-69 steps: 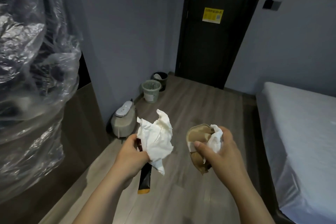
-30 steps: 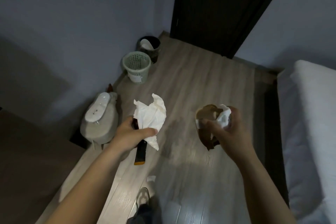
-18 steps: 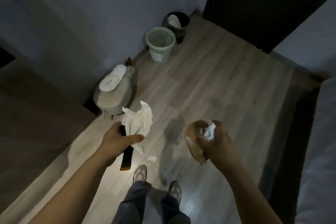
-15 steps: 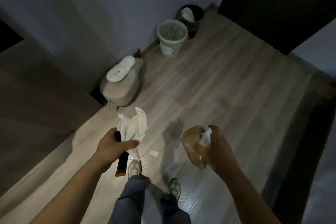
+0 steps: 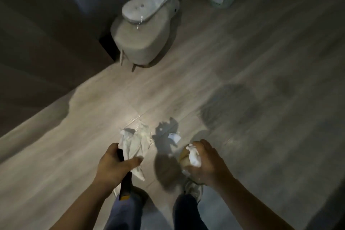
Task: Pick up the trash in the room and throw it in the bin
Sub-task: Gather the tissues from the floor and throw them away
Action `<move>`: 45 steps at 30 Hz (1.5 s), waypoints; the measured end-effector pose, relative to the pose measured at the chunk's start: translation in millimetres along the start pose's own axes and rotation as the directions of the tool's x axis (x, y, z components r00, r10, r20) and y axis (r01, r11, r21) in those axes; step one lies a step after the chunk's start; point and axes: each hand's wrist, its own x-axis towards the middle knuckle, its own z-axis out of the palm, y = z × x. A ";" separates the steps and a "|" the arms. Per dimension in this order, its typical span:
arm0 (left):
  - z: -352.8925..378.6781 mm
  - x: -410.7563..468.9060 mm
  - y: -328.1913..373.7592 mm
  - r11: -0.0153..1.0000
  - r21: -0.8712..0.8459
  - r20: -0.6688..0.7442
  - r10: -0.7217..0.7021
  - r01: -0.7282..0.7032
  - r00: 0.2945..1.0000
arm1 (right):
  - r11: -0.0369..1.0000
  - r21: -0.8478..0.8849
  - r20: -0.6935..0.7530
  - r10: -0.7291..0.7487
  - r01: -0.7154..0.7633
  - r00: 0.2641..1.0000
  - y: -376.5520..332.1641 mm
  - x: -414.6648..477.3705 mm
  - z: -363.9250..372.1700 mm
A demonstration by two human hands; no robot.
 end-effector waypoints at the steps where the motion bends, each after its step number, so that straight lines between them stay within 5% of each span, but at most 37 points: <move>1: 7.0 21.9 -14.5 1.000 0.006 0.003 0.009 -0.009 1.000 | 0.999 -0.042 0.021 0.000 0.000 1.000 8.5 21.7 24.4; 6: 52.4 160.2 -101.9 0.999 0.048 0.001 0.006 -0.006 1.000 | 0.977 -0.210 0.069 -0.021 0.035 0.997 66.5 146.8 165.7; 23: 87.0 264.4 -160.3 0.988 0.148 0.019 0.032 -0.035 0.999 | 0.952 -0.307 -0.008 -0.002 0.000 1.000 127.5 246.0 265.5; 32: 73.4 216.1 -107.3 0.991 0.126 0.022 0.046 -0.048 0.999 | 0.970 -0.237 0.046 0.055 -0.042 0.997 98.2 193.3 206.7; 45: 20.8 57.8 29.3 0.987 0.091 0.042 0.128 -0.132 0.991 | 0.992 -0.121 -0.118 -0.046 0.032 0.992 4.5 45.5 18.5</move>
